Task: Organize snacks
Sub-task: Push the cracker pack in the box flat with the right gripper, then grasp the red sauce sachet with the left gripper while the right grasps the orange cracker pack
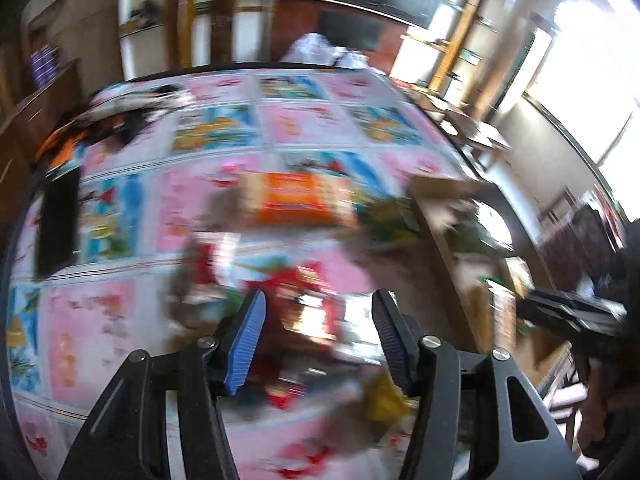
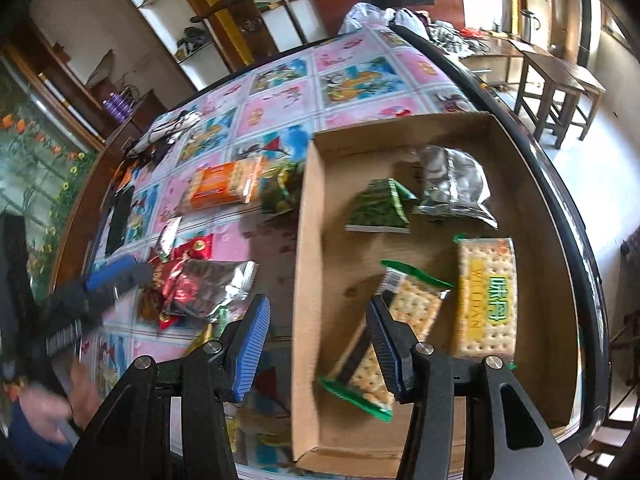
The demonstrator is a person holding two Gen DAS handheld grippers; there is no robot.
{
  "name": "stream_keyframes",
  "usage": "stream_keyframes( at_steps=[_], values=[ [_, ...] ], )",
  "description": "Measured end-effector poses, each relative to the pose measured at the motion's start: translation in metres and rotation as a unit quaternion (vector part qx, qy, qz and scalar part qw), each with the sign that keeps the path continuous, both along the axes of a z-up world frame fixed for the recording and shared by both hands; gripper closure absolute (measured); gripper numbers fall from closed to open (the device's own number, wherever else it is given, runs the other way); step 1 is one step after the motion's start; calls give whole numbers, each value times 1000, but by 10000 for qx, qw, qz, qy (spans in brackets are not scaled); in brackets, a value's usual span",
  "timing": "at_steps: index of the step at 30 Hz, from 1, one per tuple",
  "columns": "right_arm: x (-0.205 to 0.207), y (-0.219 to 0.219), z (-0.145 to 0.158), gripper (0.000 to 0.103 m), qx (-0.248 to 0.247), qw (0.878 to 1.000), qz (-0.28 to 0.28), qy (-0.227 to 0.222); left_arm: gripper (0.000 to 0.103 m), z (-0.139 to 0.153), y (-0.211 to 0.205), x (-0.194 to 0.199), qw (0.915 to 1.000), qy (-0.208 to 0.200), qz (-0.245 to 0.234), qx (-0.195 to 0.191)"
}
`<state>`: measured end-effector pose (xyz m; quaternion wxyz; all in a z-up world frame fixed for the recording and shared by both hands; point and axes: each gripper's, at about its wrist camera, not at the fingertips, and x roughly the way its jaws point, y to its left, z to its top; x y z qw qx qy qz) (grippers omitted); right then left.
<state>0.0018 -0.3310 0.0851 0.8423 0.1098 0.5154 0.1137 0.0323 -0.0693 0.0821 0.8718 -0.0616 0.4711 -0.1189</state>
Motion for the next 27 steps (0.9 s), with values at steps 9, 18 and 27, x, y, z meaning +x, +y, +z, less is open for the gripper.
stream_keyframes(
  at_steps=[9,18,27],
  values=[
    [-10,11,5,49,-112,9997,185,-77,46,-52,42,59,9962,701,437,282],
    [0,14,22,49,41,9986,491,-187,73,-75,39,80,9917,674,478,983],
    [72,66,29,37,264,9882,1493,-218,78,-74,66,40,9888,651,781,1090]
  ],
)
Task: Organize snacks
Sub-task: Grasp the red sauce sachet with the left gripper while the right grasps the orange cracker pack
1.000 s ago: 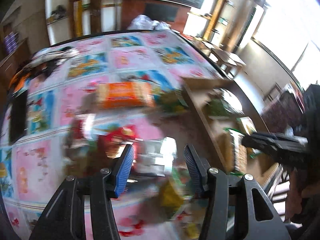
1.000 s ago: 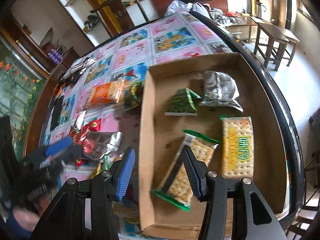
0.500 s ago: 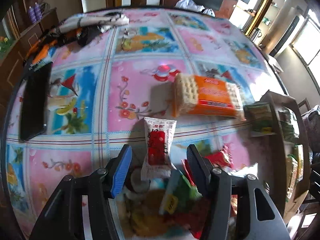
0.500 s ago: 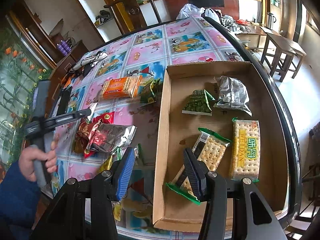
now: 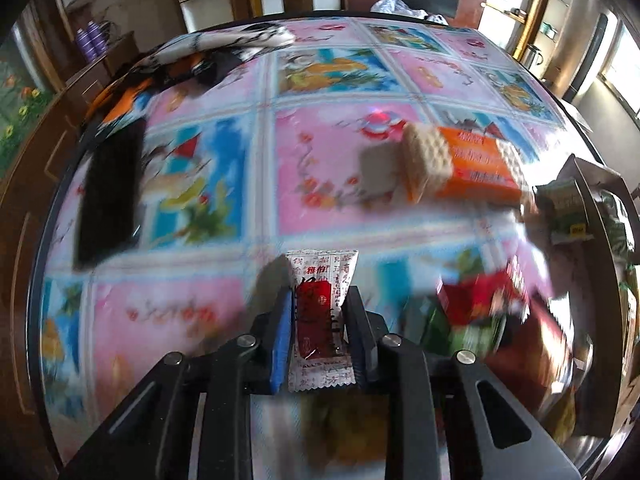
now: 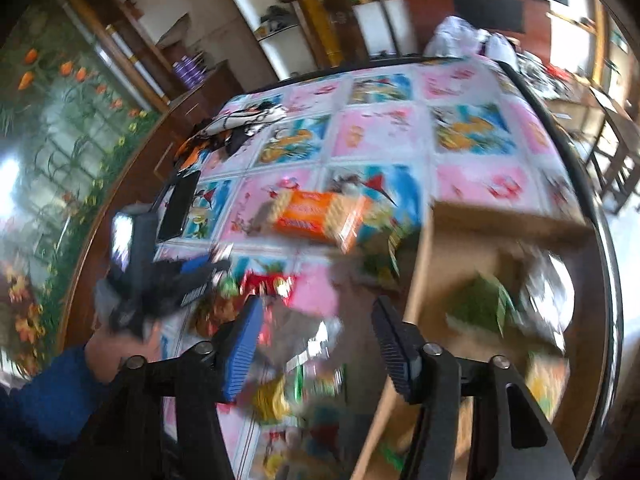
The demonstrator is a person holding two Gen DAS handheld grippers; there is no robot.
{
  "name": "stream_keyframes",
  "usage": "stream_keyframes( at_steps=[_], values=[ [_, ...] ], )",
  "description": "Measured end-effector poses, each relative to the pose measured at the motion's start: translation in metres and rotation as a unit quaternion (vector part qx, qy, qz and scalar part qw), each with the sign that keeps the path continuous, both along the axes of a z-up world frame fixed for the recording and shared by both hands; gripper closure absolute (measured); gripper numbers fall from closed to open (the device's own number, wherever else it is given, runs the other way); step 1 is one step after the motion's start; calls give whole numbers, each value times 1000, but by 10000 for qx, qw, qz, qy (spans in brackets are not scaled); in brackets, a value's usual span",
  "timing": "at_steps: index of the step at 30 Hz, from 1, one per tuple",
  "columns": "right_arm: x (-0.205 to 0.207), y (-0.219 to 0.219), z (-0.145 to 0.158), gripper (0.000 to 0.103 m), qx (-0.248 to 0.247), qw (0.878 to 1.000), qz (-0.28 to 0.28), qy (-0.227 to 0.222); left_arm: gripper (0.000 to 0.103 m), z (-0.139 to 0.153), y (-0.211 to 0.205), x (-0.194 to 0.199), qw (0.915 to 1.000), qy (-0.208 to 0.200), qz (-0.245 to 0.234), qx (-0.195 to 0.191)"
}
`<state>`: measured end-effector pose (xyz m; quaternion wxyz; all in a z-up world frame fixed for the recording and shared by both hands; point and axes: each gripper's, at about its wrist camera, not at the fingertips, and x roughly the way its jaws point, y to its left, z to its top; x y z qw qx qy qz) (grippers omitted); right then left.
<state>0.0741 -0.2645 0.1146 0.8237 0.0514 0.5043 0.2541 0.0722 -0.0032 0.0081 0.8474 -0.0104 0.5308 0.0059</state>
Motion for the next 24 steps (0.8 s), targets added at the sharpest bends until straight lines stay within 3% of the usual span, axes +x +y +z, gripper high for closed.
stream_keyframes(
  at_steps=[4,13,19,24],
  values=[
    [57,37,-19,35,84,9992,373,77,78,1,13,-28,9998,50,195,-21],
    [159,79,-84,32,100,9982,290,515,78,2,21,-55,9993,97,349,50],
    [161,70,-103,28,633,9920,254,1059,78,2,20,-56,9994,53,332,69],
    [135,98,-97,24,248,9901,1006,943,78,2,20,-56,9995,20,289,95]
  ],
)
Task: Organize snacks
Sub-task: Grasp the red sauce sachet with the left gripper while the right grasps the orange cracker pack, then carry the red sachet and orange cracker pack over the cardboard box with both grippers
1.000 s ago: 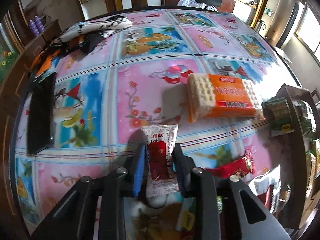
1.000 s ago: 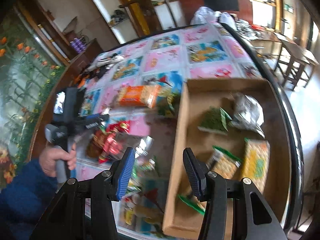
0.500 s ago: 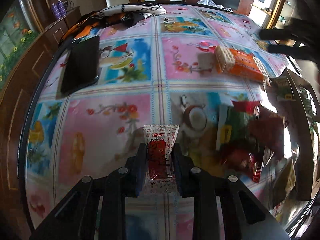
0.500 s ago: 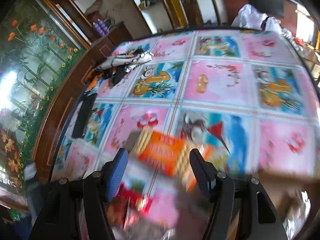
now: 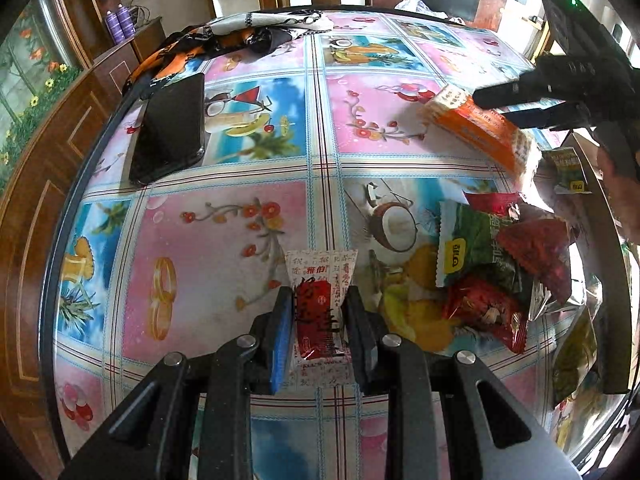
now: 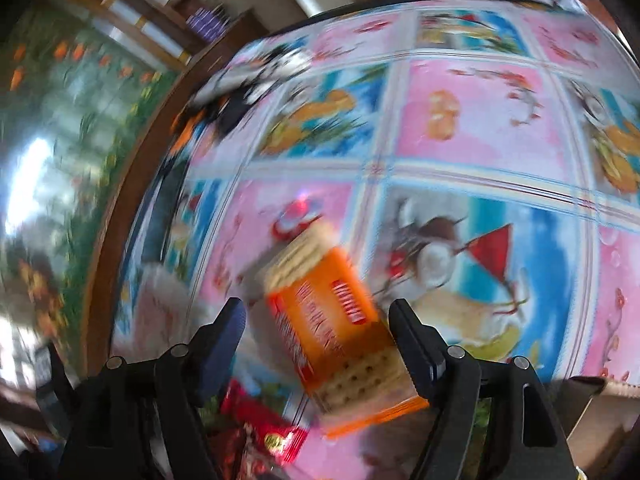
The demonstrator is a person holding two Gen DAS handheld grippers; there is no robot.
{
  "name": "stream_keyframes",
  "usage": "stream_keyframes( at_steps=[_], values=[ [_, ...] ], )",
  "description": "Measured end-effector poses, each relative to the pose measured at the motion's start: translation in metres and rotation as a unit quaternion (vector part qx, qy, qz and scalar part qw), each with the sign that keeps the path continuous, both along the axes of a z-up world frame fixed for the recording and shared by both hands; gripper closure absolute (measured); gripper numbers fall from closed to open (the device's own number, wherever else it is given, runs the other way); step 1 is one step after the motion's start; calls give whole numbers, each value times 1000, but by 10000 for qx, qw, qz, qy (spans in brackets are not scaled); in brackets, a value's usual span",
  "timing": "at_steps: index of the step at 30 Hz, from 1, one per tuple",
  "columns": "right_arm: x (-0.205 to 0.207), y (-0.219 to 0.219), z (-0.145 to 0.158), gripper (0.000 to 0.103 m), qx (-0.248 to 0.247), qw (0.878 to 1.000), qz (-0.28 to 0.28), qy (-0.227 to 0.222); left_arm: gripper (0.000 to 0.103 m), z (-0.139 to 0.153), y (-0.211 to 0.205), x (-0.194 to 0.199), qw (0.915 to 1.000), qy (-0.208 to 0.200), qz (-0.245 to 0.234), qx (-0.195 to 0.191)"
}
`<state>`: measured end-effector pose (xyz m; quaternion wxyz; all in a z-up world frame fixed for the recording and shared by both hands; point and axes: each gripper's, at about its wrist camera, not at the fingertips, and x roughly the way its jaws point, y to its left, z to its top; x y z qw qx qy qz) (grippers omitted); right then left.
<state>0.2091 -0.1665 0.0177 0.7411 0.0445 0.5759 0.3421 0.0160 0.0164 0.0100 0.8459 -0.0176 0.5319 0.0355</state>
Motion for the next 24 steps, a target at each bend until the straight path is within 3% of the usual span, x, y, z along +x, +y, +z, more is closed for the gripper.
stream_keyframes(
  at_steps=[3,7,10,13,24],
  values=[
    [-18,25,2,23,-704,9945,560,-543,78,0,-1,0,10000,-18,-21,37],
    [-33,54,-4,23,-1544,9793,833,-1005,78,1,-3,0,9999,-46,-48,112],
    [-38,61,-5,26,-1710,9739,930,-1166,79,1,-4,-1,9998,-76,-70,167],
    [-41,64,-7,42,-1951,9674,923,-1322,81,1,-4,-1,9997,-105,-76,207],
    [-44,47,-4,46,-1890,9724,274,-1341,83,5,-4,0,9993,-198,-100,316]
  ],
)
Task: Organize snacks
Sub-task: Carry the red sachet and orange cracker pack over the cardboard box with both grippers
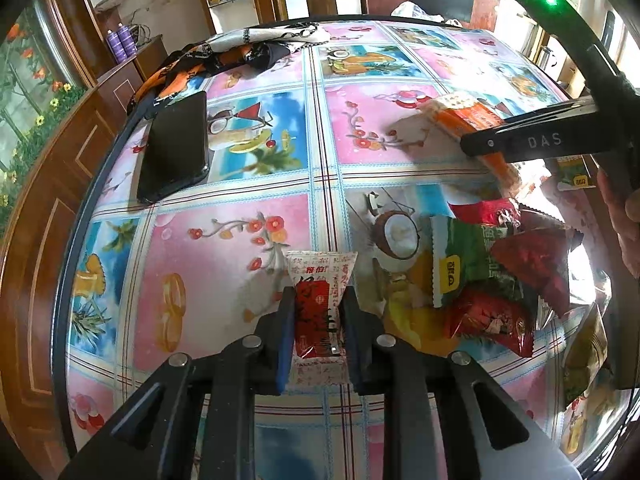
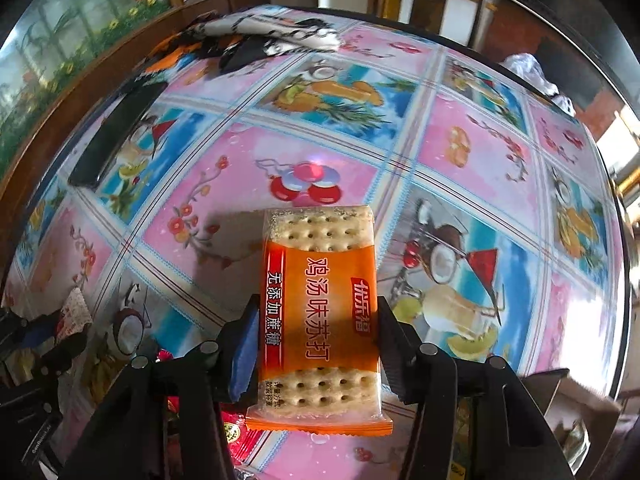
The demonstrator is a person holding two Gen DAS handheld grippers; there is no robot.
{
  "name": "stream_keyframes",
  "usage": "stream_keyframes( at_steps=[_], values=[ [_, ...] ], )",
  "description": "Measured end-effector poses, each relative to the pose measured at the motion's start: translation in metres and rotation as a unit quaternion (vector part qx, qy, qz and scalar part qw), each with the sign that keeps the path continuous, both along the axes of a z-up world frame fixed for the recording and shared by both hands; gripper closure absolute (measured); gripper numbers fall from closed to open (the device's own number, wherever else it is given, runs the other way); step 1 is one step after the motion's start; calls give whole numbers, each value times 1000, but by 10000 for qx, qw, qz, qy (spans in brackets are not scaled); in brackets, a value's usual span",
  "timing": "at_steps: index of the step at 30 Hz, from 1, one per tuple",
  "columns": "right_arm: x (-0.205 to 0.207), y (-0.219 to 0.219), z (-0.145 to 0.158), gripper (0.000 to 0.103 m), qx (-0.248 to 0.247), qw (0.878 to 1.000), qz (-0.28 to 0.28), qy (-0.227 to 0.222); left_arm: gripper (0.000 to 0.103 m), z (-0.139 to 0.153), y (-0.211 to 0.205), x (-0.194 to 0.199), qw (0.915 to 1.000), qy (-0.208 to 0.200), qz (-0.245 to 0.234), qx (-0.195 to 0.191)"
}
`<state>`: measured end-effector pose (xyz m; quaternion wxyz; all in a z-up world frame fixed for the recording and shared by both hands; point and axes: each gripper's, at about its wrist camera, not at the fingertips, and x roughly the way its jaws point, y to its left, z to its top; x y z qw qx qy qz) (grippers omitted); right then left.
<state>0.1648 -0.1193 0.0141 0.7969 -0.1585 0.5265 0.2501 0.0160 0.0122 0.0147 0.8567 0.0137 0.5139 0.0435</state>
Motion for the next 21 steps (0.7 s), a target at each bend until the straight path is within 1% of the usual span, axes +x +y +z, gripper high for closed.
stream_keyframes(
  at_steps=[10,12,21],
  values=[
    [-9,-24,16,46,287,9987,-409,-87,83,14,-2,-3,9994,-222,-35,261],
    [-13,-29,23,46,402,9979,-503,-97,83,17,-2,-4,9992,-265,-39,295],
    [-41,-46,51,46,907,9940,-604,-79,83,32,-1,-9,9985,-405,-8,368]
  ],
)
